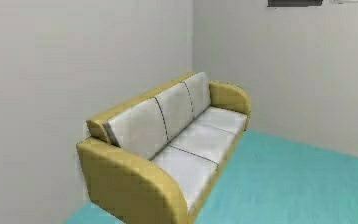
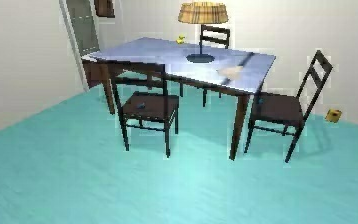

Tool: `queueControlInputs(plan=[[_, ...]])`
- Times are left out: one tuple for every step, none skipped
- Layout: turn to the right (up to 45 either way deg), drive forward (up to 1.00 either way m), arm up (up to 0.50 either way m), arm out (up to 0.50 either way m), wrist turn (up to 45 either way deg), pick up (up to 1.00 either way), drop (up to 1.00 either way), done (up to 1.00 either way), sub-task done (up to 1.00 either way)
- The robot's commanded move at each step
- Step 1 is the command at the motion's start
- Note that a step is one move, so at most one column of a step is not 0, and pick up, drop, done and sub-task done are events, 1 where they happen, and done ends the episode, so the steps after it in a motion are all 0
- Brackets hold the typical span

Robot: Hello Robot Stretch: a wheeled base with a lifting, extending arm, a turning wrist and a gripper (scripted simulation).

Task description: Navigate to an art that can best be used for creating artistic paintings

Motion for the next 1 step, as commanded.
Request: queueControlInputs(plan=[[45.0,0.00,0.00,0.00,0.0,0.00,0.00,0.00,0.00]])
